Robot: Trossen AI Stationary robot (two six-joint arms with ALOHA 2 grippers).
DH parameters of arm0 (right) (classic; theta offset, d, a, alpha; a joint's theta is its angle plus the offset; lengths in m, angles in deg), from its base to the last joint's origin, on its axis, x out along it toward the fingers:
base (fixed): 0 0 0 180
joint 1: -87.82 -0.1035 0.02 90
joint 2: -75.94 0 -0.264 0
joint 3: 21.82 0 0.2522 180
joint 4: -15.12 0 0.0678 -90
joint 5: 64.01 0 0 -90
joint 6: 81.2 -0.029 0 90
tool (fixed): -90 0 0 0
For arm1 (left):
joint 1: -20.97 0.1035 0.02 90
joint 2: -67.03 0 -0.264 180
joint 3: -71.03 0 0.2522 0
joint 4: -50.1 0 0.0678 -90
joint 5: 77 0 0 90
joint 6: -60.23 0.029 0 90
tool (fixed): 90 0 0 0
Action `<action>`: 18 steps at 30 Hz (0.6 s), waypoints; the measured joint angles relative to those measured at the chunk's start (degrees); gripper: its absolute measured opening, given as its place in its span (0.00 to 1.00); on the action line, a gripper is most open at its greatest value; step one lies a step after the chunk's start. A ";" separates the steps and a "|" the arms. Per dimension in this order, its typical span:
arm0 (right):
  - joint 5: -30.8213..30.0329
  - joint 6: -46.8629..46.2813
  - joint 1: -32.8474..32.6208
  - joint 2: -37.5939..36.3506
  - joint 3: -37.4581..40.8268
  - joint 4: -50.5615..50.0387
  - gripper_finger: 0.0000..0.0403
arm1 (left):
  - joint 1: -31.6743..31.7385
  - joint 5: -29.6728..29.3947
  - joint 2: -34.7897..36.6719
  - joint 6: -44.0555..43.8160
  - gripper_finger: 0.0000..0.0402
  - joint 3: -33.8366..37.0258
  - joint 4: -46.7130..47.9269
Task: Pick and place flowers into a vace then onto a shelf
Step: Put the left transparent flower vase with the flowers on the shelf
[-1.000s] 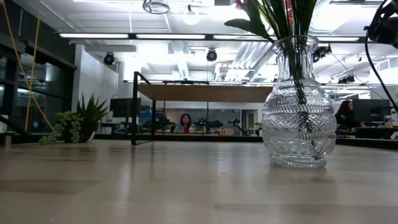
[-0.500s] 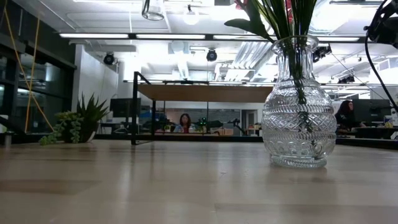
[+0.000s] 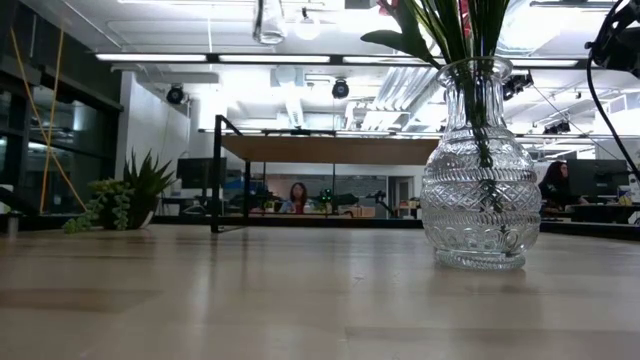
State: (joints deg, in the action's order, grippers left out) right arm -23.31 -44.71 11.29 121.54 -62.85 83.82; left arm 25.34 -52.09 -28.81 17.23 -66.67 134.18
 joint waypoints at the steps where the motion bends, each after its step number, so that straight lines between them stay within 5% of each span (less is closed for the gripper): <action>1: 0.00 0.00 0.00 0.00 0.00 0.00 0.23 | 0.84 1.08 -0.32 1.77 0.52 0.00 -1.97; 10: -0.01 -0.01 0.00 0.02 0.00 -0.13 0.23 | 7.58 14.23 -4.95 14.19 0.52 0.07 -14.75; 18: -0.22 -0.17 0.00 0.02 0.00 -0.31 0.23 | 11.10 20.51 -9.59 16.11 0.52 0.09 -15.00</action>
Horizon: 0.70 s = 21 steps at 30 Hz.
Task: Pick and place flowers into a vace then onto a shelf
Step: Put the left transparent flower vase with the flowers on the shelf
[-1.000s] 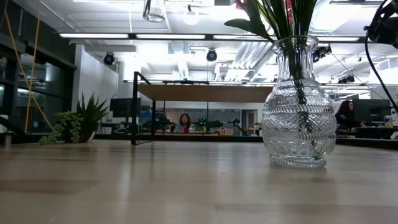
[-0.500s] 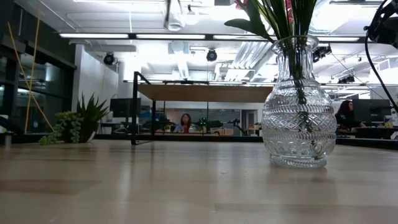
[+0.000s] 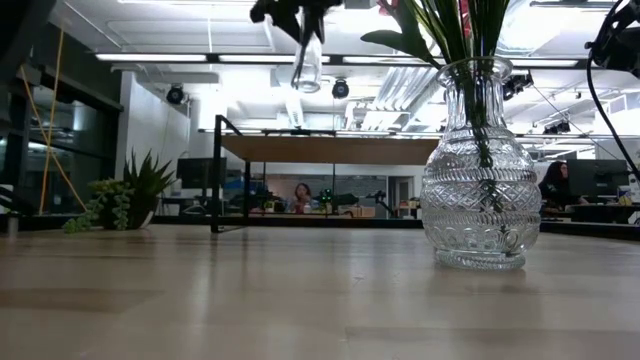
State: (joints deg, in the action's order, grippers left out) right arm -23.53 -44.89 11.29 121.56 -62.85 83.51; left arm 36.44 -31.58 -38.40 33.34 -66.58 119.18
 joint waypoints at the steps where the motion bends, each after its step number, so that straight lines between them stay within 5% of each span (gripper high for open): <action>1: 0.00 0.00 0.00 0.00 0.00 0.00 0.23 | 0.26 0.47 -0.43 0.44 0.52 0.00 0.01; 21: -0.07 -0.05 -0.01 0.00 0.00 -0.02 0.23 | 3.66 10.70 -2.26 5.77 0.52 0.26 1.81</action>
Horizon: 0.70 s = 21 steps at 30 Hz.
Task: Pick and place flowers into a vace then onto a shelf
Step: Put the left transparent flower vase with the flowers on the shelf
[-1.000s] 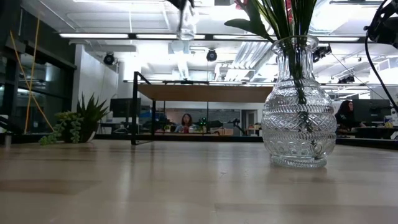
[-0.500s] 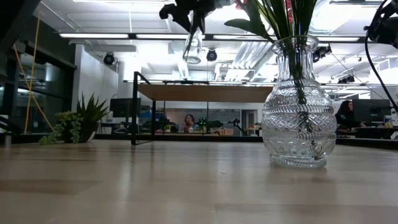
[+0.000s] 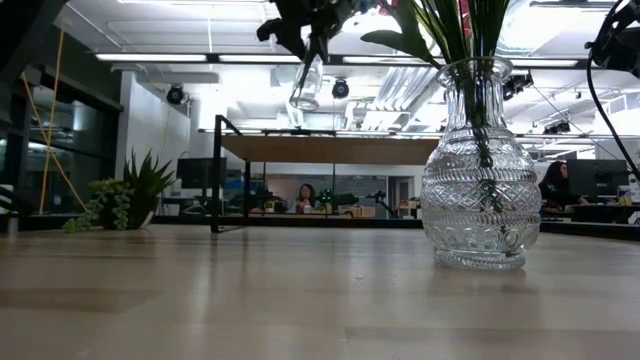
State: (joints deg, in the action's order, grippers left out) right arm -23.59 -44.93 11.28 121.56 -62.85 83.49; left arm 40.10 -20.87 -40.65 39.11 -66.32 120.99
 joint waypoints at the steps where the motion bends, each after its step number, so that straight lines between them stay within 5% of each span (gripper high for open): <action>1: 0.00 0.00 0.01 0.00 0.00 0.00 0.23 | 0.04 -0.13 0.13 0.03 0.52 0.89 -0.50; 12: -1.26 0.11 -0.01 0.00 0.00 -0.03 0.23 | -0.68 1.09 5.14 -2.67 0.52 17.29 -8.39; 21: -5.12 0.20 -0.01 -0.02 0.00 0.00 0.23 | -0.90 -0.37 20.51 -5.53 0.52 39.05 -22.63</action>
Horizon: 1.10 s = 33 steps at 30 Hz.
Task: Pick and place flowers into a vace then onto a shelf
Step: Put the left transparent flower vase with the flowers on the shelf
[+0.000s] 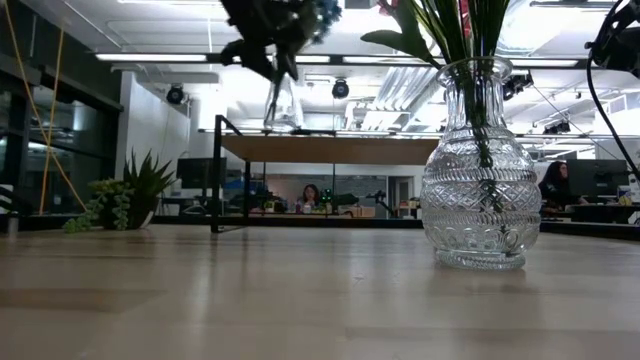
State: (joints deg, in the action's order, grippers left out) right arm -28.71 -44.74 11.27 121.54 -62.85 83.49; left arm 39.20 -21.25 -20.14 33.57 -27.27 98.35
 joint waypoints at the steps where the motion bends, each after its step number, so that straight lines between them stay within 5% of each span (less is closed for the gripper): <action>1: -0.39 0.00 0.00 0.00 0.00 0.00 0.23 | -0.45 -0.11 1.63 -0.13 0.52 2.26 -2.26; 8: -0.72 2.66 0.04 -1.31 0.02 0.68 0.23 | -2.07 -0.12 6.65 0.24 0.52 12.38 -10.82; 33: -0.67 2.91 0.04 -1.86 0.02 0.63 0.23 | -2.12 -4.06 4.80 0.64 0.52 14.96 -12.58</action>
State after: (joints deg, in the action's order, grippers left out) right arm -29.38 -41.83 11.31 119.68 -62.83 84.12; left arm 37.09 -25.31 -15.34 34.21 -12.31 85.77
